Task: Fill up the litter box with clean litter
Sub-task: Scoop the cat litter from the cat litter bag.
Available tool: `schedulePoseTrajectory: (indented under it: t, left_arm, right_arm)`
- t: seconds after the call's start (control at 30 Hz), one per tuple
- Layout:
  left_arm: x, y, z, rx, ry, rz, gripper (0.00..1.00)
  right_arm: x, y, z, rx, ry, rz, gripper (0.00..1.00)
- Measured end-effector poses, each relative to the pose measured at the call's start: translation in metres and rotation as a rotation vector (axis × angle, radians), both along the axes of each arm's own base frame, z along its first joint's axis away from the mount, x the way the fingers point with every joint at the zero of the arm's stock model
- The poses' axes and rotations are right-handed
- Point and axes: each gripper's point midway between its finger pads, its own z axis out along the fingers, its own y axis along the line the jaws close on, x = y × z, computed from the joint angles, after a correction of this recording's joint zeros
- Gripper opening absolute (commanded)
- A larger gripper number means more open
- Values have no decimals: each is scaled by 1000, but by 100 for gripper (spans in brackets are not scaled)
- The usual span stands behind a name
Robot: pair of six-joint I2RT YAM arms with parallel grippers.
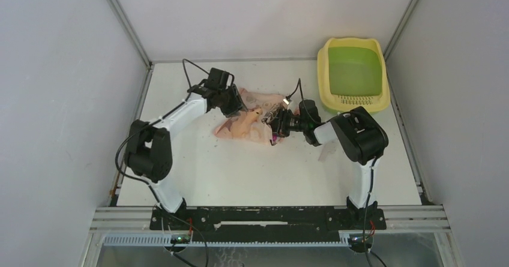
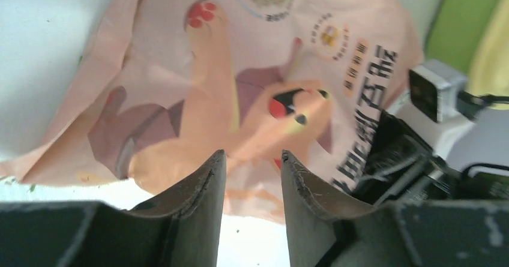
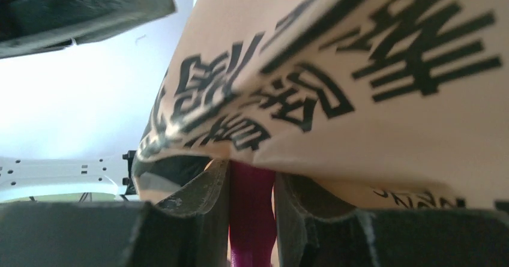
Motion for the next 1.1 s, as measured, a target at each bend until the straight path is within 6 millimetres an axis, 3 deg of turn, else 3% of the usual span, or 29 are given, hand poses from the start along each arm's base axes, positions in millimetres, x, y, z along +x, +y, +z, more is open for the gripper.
schedulePoseTrajectory:
  t: [0.13, 0.27, 0.4, 0.6, 0.8, 1.1]
  left_arm:
    - [2, 12, 37, -30, -71, 27, 46]
    - [8, 30, 55, -41, -110, 72, 46]
    - [11, 40, 57, -37, -109, 96, 46]
    - [9, 40, 56, -35, -102, 95, 46]
    - [9, 40, 56, -35, -102, 95, 46]
    - [9, 40, 56, -35, -103, 95, 46]
  right_arm:
    - [-2, -4, 8, 46, -24, 5, 0]
    - [-16, -16, 15, 109, -22, 3, 0]
    - [-31, -32, 18, 168, 0, -10, 0]
    - [-64, -57, 15, 202, 59, -26, 0]
    - [-89, -77, 24, 218, 74, -49, 0]
    - [-126, -95, 15, 199, 125, -63, 0]
